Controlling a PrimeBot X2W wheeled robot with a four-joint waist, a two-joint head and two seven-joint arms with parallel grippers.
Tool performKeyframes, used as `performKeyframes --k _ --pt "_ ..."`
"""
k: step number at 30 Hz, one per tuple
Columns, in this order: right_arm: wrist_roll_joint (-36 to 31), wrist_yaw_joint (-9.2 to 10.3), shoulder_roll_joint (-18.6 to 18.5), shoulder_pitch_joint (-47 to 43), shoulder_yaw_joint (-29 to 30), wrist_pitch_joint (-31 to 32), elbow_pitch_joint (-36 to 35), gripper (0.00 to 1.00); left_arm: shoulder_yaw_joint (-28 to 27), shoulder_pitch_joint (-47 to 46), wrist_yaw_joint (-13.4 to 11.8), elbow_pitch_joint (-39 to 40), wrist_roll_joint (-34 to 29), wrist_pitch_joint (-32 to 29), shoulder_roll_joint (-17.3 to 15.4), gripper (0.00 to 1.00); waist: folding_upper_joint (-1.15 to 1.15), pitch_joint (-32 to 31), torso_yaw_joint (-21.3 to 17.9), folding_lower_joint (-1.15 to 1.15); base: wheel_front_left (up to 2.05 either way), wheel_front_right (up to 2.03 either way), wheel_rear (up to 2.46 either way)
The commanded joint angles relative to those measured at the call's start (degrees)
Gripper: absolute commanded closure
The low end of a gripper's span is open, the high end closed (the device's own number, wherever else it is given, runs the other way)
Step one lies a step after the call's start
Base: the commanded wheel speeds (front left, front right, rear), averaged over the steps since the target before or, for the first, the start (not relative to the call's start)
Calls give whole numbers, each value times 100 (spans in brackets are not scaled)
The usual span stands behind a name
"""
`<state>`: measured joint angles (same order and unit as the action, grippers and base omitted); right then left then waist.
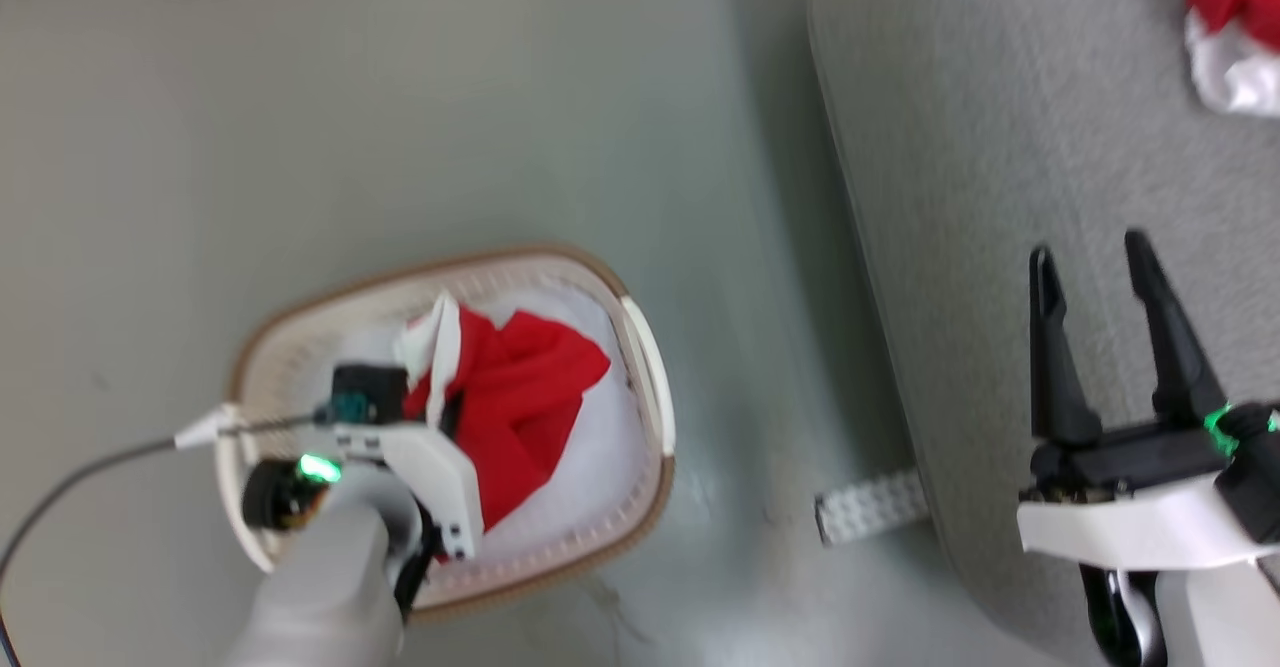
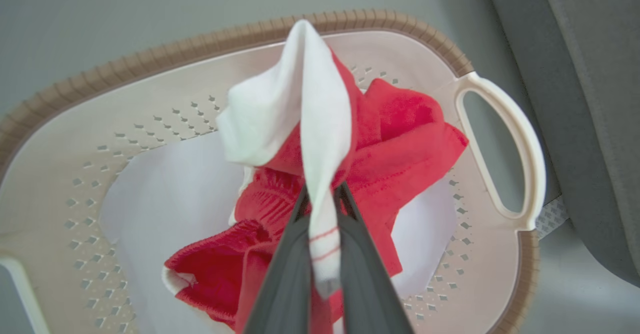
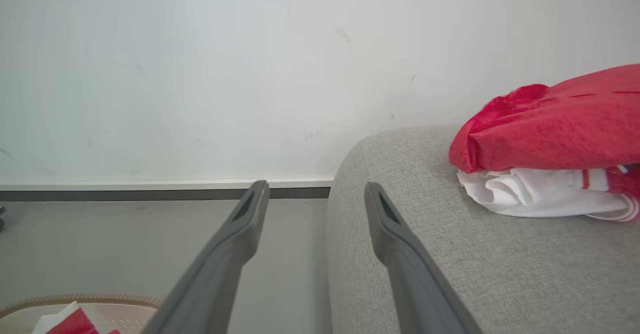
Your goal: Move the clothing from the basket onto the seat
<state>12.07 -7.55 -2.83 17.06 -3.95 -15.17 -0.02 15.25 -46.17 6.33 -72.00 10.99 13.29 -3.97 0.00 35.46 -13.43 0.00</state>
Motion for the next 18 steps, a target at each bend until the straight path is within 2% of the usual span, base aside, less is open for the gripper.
performKeyframes --k 1,9,18 --pt "-64 13 -14 -164 35 4 76 0 15 196 29 18 80 74 29 100 0 -835 347 0 0 0 0" --pt "-163 13 -14 -846 200 4 488 0 188 894 111 426 493 145 101 100 0 -2241 696 0 0 0 0" --pt "-299 13 -12 -1521 239 3 760 0 422 1267 65 1419 968 132 100 100 0 -3358 1032 0 0 0 0"
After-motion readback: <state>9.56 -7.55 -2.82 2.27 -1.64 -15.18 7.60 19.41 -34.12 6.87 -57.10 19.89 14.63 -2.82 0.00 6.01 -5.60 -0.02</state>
